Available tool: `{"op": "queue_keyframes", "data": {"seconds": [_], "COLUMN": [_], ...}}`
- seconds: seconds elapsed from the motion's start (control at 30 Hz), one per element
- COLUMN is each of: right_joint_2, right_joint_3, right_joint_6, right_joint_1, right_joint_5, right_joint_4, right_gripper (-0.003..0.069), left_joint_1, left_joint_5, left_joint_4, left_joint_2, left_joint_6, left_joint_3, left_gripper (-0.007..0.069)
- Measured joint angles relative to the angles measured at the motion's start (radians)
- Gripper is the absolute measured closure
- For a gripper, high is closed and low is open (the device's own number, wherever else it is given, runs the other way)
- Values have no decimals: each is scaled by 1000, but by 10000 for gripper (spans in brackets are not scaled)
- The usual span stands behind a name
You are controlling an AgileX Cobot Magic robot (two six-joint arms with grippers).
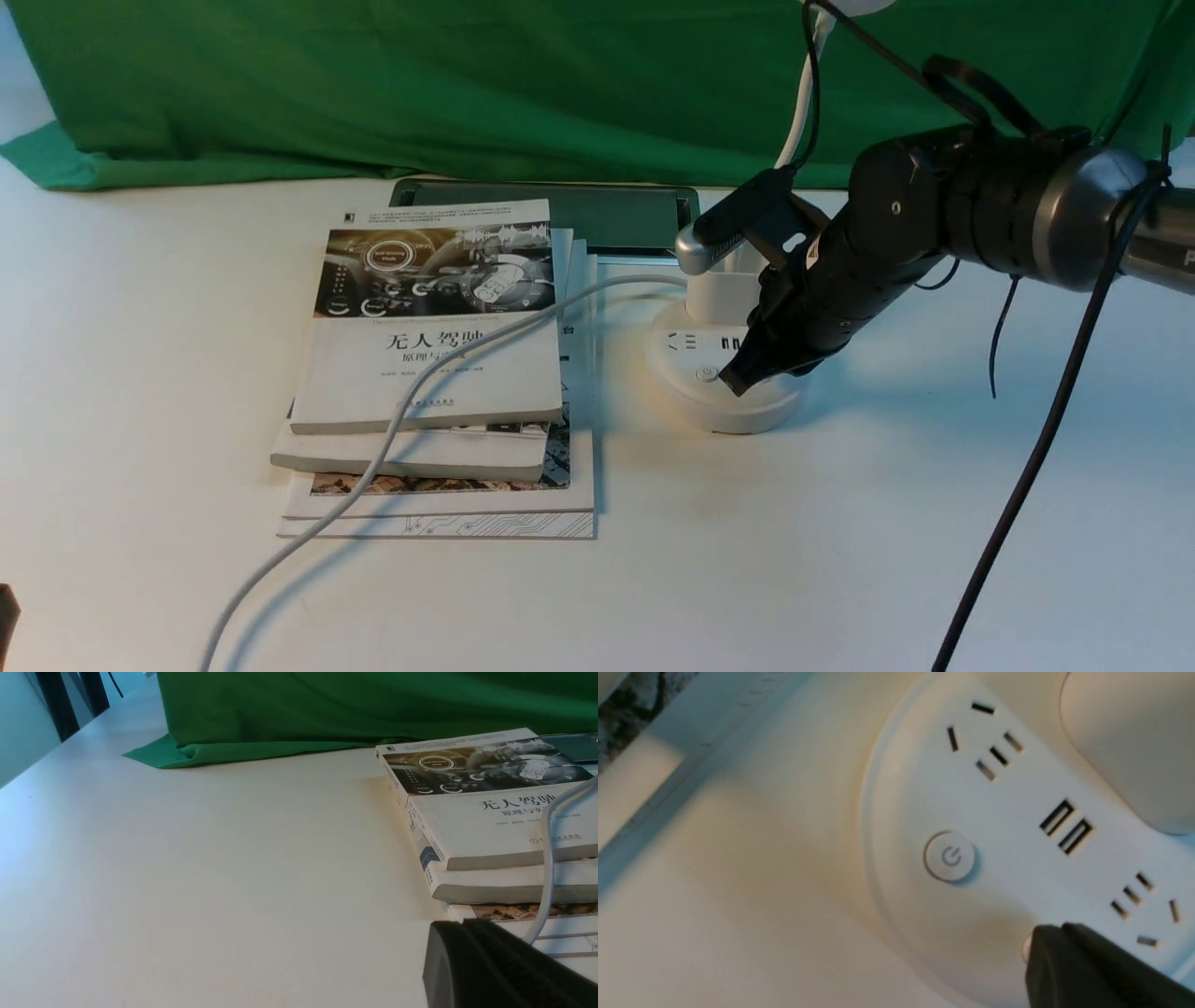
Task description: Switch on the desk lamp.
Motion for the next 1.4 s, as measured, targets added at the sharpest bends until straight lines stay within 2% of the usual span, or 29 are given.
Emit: {"op": "queue_keyframes", "data": {"seconds": [1.03, 1.3, 1.4], "right_joint_2": [42, -185, -412], "right_joint_3": [-26, 56, 194], "right_joint_6": [25, 40, 74], "right_joint_1": [0, -9, -9], "right_joint_5": [5, 34, -41], "right_joint_4": [-5, -6, -3], "right_gripper": [625, 619, 614], "left_joint_1": [0, 0, 0], "left_joint_5": [0, 0, 0], "left_joint_4": [0, 0, 0], "left_joint_2": [0, 0, 0], "left_joint_6": [0, 0, 0], "left_joint_3": [0, 0, 0], "left_gripper": [603, 603, 603]}}
